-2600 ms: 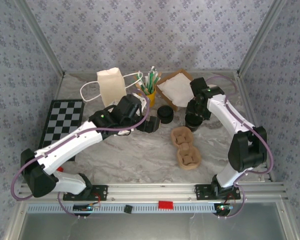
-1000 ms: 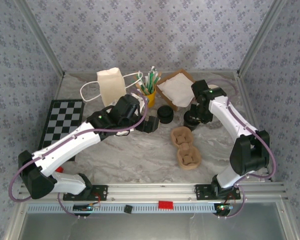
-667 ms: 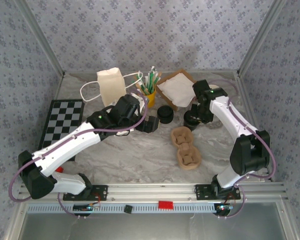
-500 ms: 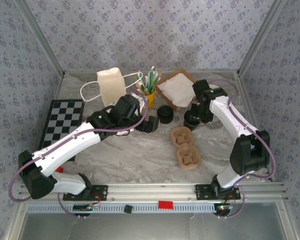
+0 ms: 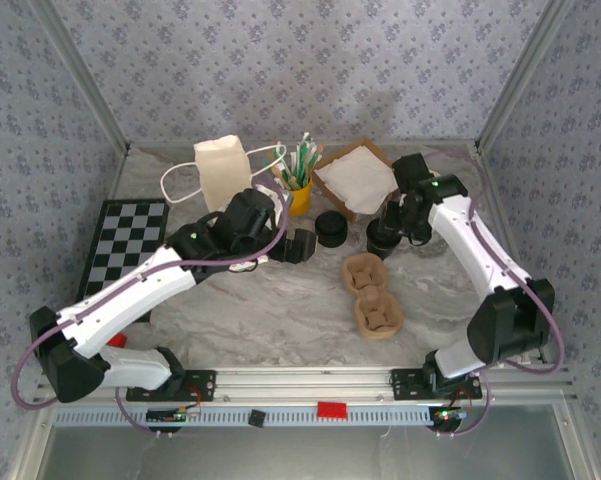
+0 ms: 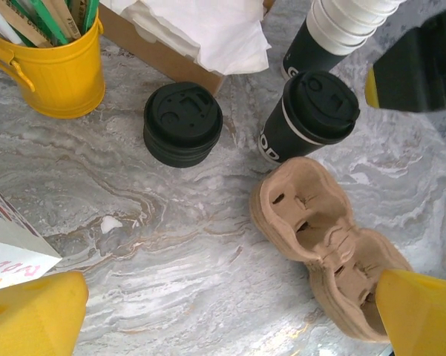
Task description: Pack the takeout coffee
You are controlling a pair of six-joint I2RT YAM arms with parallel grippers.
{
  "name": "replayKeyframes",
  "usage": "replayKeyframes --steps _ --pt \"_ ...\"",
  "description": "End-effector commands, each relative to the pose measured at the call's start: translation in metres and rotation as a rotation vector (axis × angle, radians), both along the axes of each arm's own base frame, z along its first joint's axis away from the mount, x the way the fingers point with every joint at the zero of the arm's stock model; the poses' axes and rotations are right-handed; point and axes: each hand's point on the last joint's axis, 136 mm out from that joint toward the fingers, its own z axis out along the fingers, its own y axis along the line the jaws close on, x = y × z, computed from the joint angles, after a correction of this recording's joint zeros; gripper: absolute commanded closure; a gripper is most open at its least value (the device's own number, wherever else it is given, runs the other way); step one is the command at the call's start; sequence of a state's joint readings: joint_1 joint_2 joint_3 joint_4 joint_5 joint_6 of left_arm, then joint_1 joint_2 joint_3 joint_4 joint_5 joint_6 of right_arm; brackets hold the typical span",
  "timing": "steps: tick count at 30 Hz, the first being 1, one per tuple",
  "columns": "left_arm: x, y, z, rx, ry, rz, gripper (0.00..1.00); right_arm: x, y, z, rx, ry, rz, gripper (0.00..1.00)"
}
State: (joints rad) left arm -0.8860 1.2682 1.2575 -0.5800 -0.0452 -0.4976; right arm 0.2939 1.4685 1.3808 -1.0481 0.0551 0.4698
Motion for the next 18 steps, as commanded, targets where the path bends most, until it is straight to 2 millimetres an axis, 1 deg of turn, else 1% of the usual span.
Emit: replayKeyframes --steps 1,3,7,10,12,14,18 --pt "-0.011 0.002 0.006 -0.037 0.015 0.014 0.01 -0.031 0.008 0.008 -0.036 0.026 0.118 0.41" --pt "-0.017 -0.004 0.001 -0.048 0.026 -0.005 0.01 -0.050 0.015 0.000 -0.041 0.055 0.178 0.39" --pt "-0.023 -0.009 -0.013 -0.048 0.051 -0.001 0.01 -0.083 0.025 -0.016 -0.042 0.105 0.265 0.37" --pt "-0.026 -0.012 -0.027 -0.051 0.076 0.008 0.01 -0.105 0.034 -0.039 -0.036 0.159 0.328 0.36" --pt "-0.026 -0.014 -0.034 -0.051 0.087 0.014 0.00 -0.113 0.036 -0.048 -0.052 0.180 0.356 0.39" --pt "-0.025 -0.015 -0.040 -0.053 0.096 0.027 0.01 -0.118 0.042 -0.054 -0.062 0.188 0.406 0.40" --pt "-0.022 -0.016 -0.047 -0.047 0.099 0.045 0.01 -0.120 0.054 -0.064 -0.088 0.196 0.485 0.41"
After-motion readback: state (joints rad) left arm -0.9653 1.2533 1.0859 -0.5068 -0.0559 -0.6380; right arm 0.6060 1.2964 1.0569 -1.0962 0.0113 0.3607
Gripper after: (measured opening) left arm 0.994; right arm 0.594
